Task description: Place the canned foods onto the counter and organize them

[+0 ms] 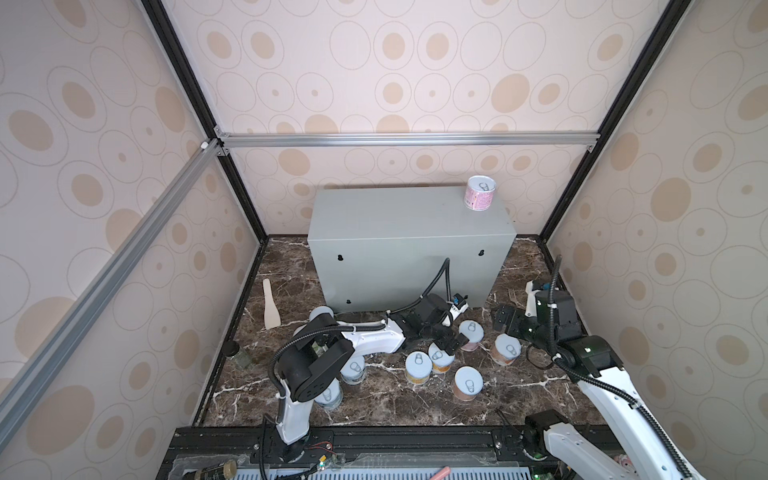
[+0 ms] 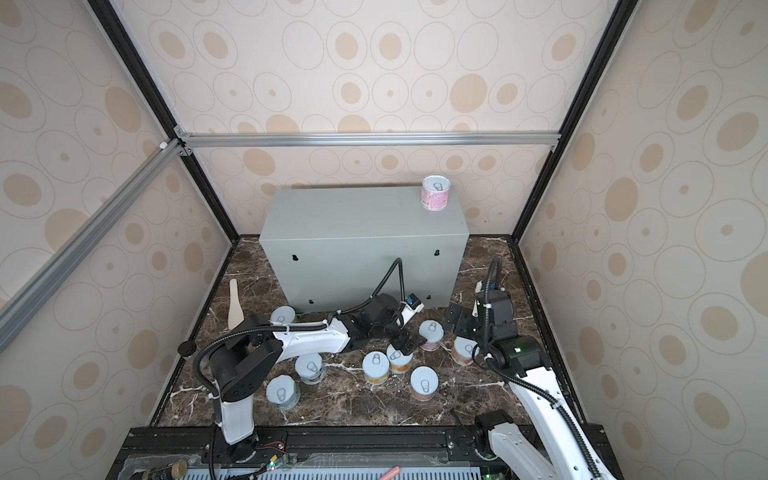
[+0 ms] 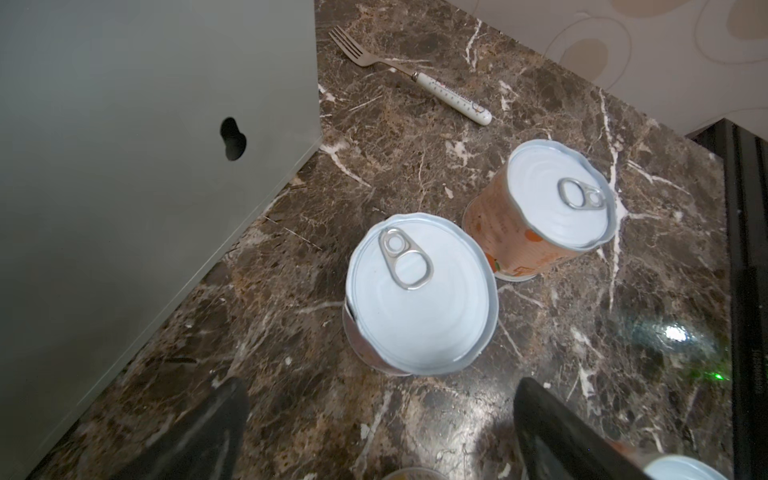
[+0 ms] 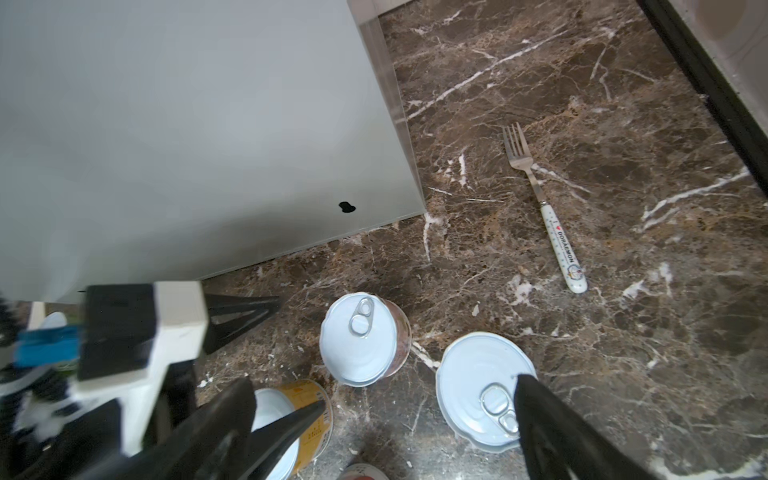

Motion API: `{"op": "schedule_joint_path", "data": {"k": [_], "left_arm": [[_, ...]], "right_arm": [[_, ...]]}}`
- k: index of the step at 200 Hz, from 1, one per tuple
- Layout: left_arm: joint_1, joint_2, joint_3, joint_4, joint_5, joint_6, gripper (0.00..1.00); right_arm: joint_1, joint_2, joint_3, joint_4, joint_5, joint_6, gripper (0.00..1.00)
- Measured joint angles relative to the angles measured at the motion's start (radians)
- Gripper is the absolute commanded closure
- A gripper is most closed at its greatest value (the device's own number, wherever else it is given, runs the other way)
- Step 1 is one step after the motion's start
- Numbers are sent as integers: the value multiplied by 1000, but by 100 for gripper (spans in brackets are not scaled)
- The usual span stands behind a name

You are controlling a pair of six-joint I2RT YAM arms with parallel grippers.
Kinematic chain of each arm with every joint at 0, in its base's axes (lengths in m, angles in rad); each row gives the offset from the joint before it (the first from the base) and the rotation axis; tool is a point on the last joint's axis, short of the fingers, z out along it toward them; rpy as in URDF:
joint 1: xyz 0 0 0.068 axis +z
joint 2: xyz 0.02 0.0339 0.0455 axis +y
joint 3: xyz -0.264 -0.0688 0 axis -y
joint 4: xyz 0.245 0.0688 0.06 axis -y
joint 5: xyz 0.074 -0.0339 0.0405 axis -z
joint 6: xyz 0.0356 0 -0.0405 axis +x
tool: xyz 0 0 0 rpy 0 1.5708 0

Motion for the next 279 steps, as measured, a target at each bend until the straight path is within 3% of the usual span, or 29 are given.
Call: {"op": "schedule_joint_path", "data": {"k": [89, 187, 227, 279], "left_arm": [[-37, 180, 142, -7, -16, 39, 1], [-53, 270, 236, 93, -30, 37, 6], [-57, 266, 228, 95, -59, 37, 7], [-60, 190, 103, 135, -96, 32, 7]], "right_arm": [[-26, -139, -50, 13, -52, 63, 1], [-32, -211, -50, 13, 4, 84, 1], [-32, -210, -50, 13, 4, 82, 0], [-32, -207, -50, 13, 4, 81, 0]]}}
